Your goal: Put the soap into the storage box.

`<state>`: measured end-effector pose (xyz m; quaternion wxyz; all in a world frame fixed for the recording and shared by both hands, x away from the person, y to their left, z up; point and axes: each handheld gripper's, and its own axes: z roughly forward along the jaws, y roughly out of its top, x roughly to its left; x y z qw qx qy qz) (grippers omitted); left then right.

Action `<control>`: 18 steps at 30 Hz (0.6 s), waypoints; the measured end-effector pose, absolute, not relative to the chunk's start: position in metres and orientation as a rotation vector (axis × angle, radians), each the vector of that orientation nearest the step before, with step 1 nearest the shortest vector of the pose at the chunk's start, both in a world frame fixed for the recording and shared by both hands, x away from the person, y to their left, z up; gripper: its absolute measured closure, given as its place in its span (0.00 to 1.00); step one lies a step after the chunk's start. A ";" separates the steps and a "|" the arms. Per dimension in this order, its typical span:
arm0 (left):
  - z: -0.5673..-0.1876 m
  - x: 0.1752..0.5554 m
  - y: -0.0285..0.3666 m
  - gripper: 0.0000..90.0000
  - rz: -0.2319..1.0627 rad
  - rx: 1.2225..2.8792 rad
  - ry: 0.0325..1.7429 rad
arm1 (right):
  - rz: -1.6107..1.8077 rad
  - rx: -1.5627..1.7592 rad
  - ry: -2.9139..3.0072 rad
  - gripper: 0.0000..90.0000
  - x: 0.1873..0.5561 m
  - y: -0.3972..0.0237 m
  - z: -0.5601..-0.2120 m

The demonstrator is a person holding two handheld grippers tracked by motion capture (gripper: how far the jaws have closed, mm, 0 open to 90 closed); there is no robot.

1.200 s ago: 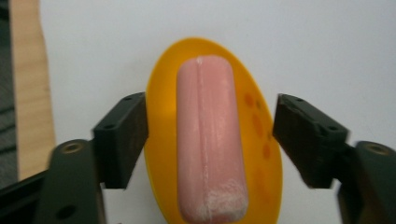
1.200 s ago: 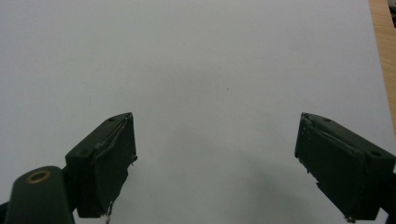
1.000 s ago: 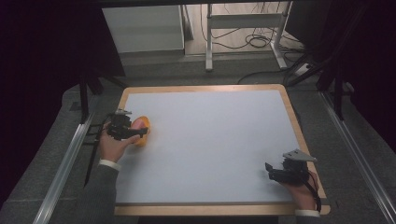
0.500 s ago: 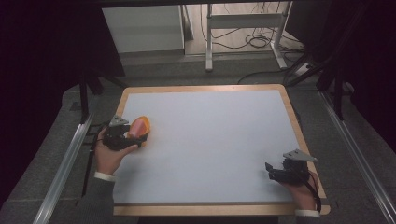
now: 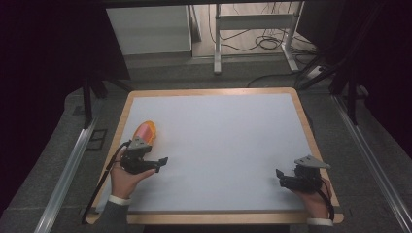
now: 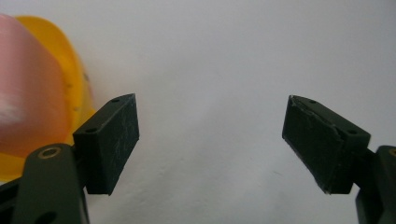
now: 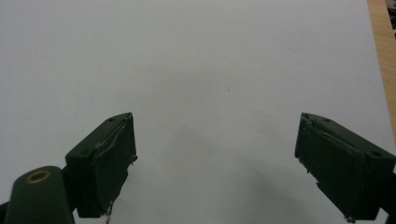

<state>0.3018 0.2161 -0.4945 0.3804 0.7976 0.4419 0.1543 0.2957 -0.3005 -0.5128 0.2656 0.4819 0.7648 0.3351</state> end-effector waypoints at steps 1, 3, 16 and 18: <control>-0.497 0.300 0.214 0.21 0.382 2.034 1.124 | 0.905 1.302 2.066 0.14 0.296 -0.301 -0.513; -0.502 0.295 0.211 0.21 0.346 2.020 1.116 | 0.904 1.303 2.066 0.14 0.296 -0.300 -0.513; -0.512 0.283 0.201 0.23 0.309 2.032 1.126 | 0.915 1.297 2.064 0.14 0.295 -0.299 -0.511; -0.512 0.283 0.202 0.23 0.302 2.025 1.125 | 0.919 1.290 2.061 0.14 0.295 -0.299 -0.510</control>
